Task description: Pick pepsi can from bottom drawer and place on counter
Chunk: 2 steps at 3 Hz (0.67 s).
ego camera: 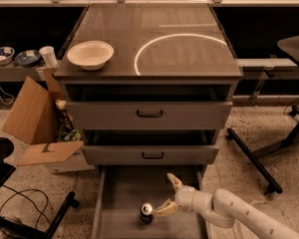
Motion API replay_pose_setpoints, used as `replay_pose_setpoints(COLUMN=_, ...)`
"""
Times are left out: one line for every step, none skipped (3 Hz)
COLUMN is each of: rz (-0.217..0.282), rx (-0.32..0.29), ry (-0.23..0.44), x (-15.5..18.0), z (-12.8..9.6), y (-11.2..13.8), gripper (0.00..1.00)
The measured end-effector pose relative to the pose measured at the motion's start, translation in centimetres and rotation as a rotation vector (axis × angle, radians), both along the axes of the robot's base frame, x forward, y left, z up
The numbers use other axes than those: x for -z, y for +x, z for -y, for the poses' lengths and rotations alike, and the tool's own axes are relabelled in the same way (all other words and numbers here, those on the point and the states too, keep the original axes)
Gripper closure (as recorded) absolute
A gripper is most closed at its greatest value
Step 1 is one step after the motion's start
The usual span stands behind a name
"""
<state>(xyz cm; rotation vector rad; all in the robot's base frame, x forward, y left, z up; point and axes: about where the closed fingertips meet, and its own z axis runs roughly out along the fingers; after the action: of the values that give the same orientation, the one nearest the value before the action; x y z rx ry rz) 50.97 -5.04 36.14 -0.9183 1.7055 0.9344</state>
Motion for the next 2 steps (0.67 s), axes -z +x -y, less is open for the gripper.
replay_pose_setpoints(rz=0.004, rx=-0.007, ry=-0.003, x=0.1, z=0.1, y=0.1, gripper=0.00)
replay_pose_setpoints(rz=0.029, rx=-0.053, ry=-0.023, x=1.3, z=1.1, y=0.3, gripper=0.00)
